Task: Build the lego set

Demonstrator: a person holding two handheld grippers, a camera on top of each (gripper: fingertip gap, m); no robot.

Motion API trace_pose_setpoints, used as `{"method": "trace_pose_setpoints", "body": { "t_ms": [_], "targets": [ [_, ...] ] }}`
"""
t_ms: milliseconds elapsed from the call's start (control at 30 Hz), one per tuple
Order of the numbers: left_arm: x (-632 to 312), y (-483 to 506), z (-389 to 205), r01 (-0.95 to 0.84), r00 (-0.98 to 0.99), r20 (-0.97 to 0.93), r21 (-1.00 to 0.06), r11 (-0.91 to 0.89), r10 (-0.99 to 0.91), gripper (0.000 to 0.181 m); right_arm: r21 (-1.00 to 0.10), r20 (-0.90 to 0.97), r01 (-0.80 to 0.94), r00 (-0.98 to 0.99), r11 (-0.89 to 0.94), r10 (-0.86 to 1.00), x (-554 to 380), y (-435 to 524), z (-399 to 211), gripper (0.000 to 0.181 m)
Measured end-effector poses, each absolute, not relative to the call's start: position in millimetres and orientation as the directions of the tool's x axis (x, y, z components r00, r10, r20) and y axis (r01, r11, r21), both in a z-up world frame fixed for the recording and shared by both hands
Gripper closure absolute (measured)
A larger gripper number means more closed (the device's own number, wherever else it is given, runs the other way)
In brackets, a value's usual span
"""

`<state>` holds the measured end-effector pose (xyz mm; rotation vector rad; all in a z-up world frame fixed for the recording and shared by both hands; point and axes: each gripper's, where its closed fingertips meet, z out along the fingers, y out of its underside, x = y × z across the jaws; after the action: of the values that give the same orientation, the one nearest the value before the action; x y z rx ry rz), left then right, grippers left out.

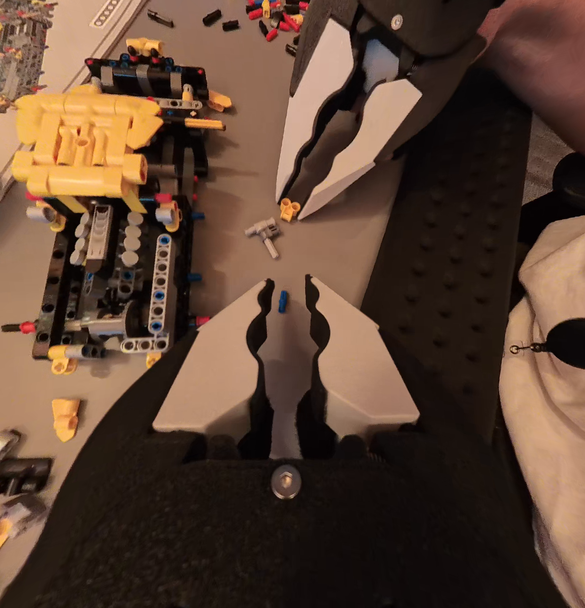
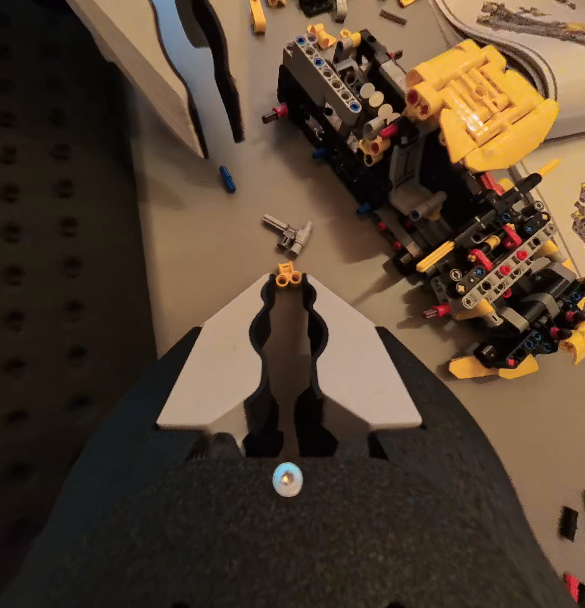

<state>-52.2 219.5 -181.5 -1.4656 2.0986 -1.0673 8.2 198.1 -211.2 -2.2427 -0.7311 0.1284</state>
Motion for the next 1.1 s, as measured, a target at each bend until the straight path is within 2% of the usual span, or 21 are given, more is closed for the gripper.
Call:
{"method": "trace_pose_setpoints", "body": {
  "t_ms": [100, 167, 300, 367, 467, 633, 700, 800, 867, 1000, 1100],
  "targets": [
    [-45, 215, -183, -0.624, -0.407, 0.105, -0.757, 0.193, -0.907, 0.161, -0.701, 0.168, 0.473, 0.837, -0.534, 0.521, 14, 201, -206, 0.166],
    [-41, 217, -181, -0.622, -0.390, 0.122, -0.766, 0.163, -0.913, 0.161, -0.775, 0.167, 0.430, 0.845, -0.462, 0.507, 12, 206, -184, 0.166],
    [-30, 222, -145, -0.559, -0.315, 0.289, -0.826, -0.069, -0.904, 0.163, -0.921, 0.133, 0.284, 0.872, -0.265, 0.471, 2, 214, -130, 0.166],
    [-27, 227, -121, -0.499, -0.294, 0.370, -0.846, -0.189, -0.881, 0.163, -0.957, 0.104, 0.213, 0.888, -0.199, 0.449, 0, 219, -115, 0.166],
    [-28, 234, -96, -0.425, -0.275, 0.448, -0.850, -0.311, -0.851, 0.163, -0.961, 0.192, 0.253, 0.899, -0.111, 0.393, 2, 226, -108, 0.167],
    [-30, 237, -90, -0.412, -0.250, 0.504, -0.828, -0.380, -0.827, 0.163, -0.938, 0.330, 0.347, 0.895, -0.005, 0.300, -1, 230, -95, 0.167],
    [-29, 240, -93, -0.399, -0.245, 0.443, -0.857, -0.327, -0.862, 0.163, -0.942, 0.314, 0.336, 0.894, -0.013, 0.320, -6, 230, -100, 0.167],
    [-31, 245, -104, -0.398, -0.256, 0.253, -0.907, -0.137, -0.933, 0.163, -0.957, 0.220, 0.274, 0.900, -0.094, 0.376, -5, 230, -109, 0.167],
    [-31, 246, -108, -0.414, -0.262, 0.217, -0.905, -0.094, -0.940, 0.163, -0.959, 0.227, 0.272, 0.906, -0.079, 0.357, 1, 229, -104, 0.167],
    [-24, 237, -97, -0.431, -0.306, 0.416, -0.862, -0.265, -0.856, 0.163, -0.910, 0.366, 0.409, 0.869, -0.066, 0.334, 0, 228, -112, 0.167],
    [-19, 230, -96, -0.448, -0.322, 0.486, -0.834, -0.322, -0.812, 0.162, -0.883, 0.441, 0.469, 0.847, -0.024, 0.298, -3, 228, -106, 0.167]
  ]
}}
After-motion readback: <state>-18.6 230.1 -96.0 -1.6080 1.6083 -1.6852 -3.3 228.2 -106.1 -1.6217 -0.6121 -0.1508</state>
